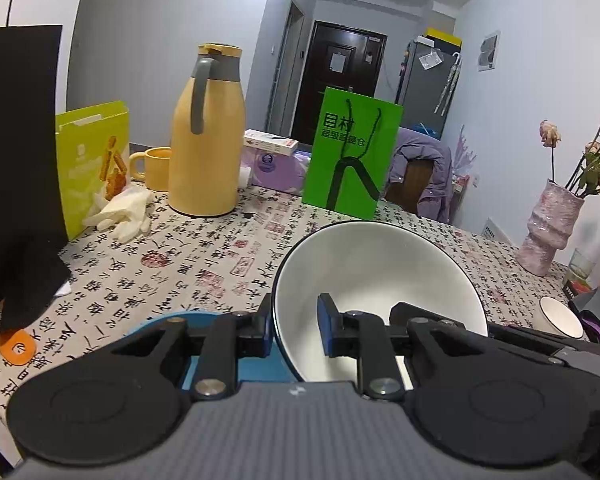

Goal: Organize plates and bowls
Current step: 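Lower the held white bowl into the blue bowl with both grippers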

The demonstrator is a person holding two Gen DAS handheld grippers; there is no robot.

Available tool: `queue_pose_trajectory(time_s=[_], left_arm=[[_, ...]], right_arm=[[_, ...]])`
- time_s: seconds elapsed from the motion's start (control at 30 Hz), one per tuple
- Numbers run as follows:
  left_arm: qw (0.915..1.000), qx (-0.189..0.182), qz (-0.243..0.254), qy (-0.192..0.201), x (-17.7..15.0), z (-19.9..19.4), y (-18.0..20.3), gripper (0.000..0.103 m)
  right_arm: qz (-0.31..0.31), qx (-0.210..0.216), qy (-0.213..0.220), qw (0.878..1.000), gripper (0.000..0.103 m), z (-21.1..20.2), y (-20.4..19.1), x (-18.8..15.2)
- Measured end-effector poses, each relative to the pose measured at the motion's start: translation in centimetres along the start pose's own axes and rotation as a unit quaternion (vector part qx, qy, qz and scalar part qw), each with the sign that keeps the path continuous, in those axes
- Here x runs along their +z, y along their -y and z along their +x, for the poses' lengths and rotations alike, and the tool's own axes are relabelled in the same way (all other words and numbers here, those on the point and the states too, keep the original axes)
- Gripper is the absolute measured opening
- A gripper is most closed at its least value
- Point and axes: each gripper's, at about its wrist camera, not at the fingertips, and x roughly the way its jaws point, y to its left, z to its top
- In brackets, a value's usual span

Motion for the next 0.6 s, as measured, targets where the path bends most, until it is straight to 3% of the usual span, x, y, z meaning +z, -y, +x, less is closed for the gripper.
queue_pose_trajectory(time_s=[0.6], left_arm=[[0.9996,0.023,-0.012,0.012,-0.3,-1.0,-3.1,0.021]], right_arm=[[-0.015,0.012,-0.006,1.000,0.015,0.9,-3.6,-0.5]])
